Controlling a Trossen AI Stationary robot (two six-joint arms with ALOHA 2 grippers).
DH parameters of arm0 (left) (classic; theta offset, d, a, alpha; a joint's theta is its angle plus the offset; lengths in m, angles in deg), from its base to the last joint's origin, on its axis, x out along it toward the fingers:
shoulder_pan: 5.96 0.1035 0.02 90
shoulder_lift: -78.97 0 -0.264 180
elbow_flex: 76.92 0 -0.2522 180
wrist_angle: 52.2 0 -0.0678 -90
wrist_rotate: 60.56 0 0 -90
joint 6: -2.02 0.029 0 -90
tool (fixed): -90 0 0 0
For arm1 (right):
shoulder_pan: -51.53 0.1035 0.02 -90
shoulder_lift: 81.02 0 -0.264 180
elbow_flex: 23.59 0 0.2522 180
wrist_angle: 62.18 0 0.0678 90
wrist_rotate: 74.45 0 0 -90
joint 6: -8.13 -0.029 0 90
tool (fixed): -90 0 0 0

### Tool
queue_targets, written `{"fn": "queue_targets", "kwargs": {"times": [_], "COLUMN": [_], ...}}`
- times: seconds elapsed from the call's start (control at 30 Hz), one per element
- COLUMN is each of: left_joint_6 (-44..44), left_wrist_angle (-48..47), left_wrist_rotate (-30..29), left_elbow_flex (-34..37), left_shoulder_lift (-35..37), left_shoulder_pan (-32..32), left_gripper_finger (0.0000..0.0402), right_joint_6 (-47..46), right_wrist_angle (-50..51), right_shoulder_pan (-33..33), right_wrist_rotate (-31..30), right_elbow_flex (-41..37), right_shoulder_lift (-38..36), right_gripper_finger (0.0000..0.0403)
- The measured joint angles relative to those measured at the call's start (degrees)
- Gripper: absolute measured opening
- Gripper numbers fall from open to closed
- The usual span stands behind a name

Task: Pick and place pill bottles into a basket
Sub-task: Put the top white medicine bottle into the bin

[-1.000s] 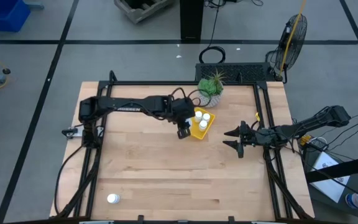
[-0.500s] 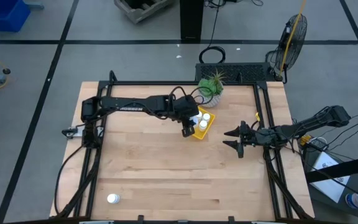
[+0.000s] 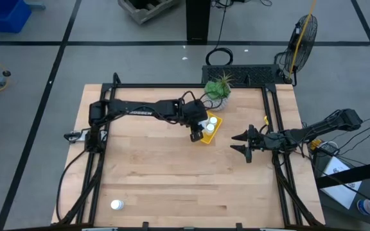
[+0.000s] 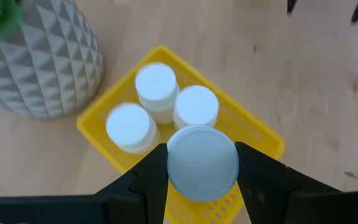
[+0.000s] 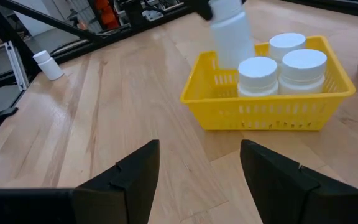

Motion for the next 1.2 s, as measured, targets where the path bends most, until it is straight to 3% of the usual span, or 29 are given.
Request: {"fn": "queue_targets", "kwargs": {"times": [1.2], "left_joint_6": [1.6], "left_wrist_angle": [-0.5], "left_wrist_rotate": [0.6], "left_elbow_flex": [0.0], "left_shoulder_lift": [-5.0], "left_shoulder_pan": [1.8], "left_gripper_finger": [0.017], "right_joint_6": [0.0], "right_wrist_angle": [-0.1], "right_shoulder_pan": [0.0], "right_wrist_rotate": [0.0], "right_elbow_flex": [0.0], "right_shoulder_lift": [0.0], "right_gripper_finger": [0.0215]}}
